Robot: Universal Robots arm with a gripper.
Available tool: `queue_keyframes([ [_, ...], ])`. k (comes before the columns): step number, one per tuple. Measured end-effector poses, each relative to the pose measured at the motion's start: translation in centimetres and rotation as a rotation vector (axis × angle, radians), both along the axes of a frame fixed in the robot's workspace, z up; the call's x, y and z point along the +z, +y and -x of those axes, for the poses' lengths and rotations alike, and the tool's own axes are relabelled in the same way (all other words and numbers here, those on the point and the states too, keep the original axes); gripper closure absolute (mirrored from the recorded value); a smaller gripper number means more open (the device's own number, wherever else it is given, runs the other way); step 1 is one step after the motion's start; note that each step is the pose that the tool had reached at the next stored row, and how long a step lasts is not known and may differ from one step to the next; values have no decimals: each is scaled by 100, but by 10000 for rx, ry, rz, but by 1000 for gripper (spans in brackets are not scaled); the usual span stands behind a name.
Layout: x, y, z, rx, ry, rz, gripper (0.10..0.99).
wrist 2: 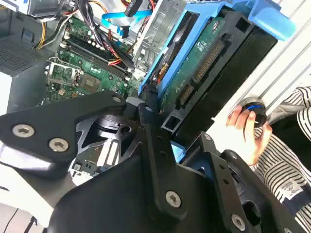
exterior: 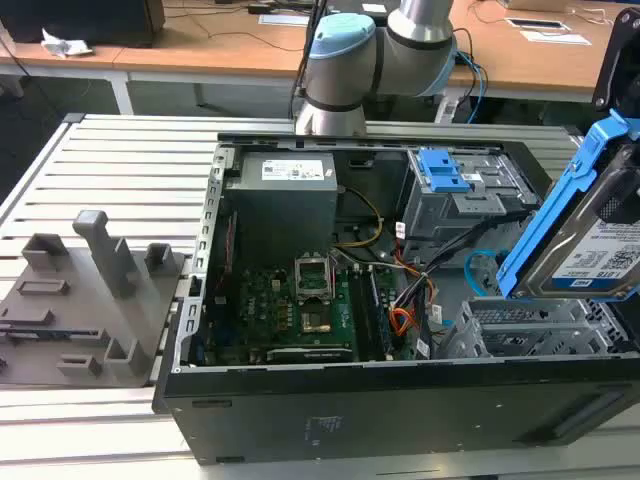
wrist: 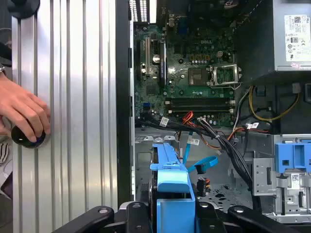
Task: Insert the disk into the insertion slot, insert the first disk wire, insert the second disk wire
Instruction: 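Insert the disk into the insertion slot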
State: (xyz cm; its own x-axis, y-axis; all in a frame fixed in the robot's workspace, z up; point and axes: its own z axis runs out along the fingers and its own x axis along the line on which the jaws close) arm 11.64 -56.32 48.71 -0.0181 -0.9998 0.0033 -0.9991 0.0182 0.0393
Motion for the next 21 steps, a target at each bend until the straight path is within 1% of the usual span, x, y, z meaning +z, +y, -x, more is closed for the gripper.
queue_keyframes([
  [1, 0, 0, 0, 0, 0, 0, 722],
  [3, -41, 0, 0, 0, 0, 0, 722],
  [6, -71, 0, 0, 0, 0, 0, 722],
  [10, -178, 3, 0, -1, 0, -1, 722],
  [13, -195, 55, -6, 0, 0, 0, 722],
  [15, -212, 77, -24, 0, 0, -1, 722],
  [17, -297, 81, -32, 0, 0, 1, 722],
  [18, -326, 81, -32, 0, 0, 0, 722],
  [20, -352, 81, -32, 0, 0, 0, 722],
  [21, -379, 81, -32, 0, 0, 1, 722],
])
